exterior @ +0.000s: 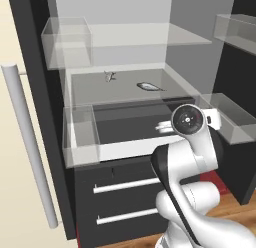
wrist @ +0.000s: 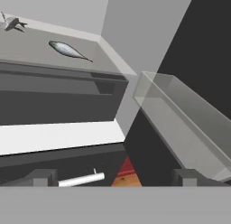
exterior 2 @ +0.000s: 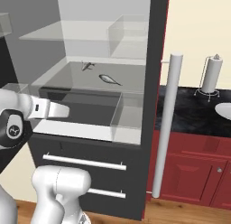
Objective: Place the fish on the counter behind the older fish on the same shelf of the fridge to maintain FIFO order. Close the fridge door when finished.
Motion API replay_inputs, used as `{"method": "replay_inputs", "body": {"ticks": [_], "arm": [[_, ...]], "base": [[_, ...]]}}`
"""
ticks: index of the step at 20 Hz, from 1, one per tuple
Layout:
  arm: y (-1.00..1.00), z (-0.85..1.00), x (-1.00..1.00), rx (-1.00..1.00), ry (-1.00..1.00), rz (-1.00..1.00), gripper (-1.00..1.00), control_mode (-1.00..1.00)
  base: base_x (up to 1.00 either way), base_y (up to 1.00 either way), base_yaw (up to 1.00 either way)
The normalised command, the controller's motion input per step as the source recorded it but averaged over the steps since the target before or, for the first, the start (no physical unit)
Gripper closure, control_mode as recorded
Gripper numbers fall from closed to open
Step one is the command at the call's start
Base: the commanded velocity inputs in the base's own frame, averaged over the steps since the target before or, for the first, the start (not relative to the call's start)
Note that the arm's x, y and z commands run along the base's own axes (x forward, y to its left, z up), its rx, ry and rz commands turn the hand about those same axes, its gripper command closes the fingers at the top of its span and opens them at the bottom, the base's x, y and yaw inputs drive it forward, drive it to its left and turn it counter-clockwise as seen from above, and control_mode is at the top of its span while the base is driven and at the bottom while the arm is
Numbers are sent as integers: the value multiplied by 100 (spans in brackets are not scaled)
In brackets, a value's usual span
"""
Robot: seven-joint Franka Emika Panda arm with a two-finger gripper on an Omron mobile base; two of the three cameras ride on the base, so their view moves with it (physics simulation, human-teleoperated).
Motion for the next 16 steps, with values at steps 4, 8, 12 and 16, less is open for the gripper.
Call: {"method": "replay_inputs", "body": {"ticks": [4,8,12,16], "arm": [[0,0,0,0,0,0,-100,100],[0,0,0,0,0,0,-100,100],[0,0,0,0,0,0,-100,100],[0,0,0,0,0,0,-100,100]], "base": [[-7,9,0],[-49,0,0],[-33,1,0],[-16,1,0]]}}
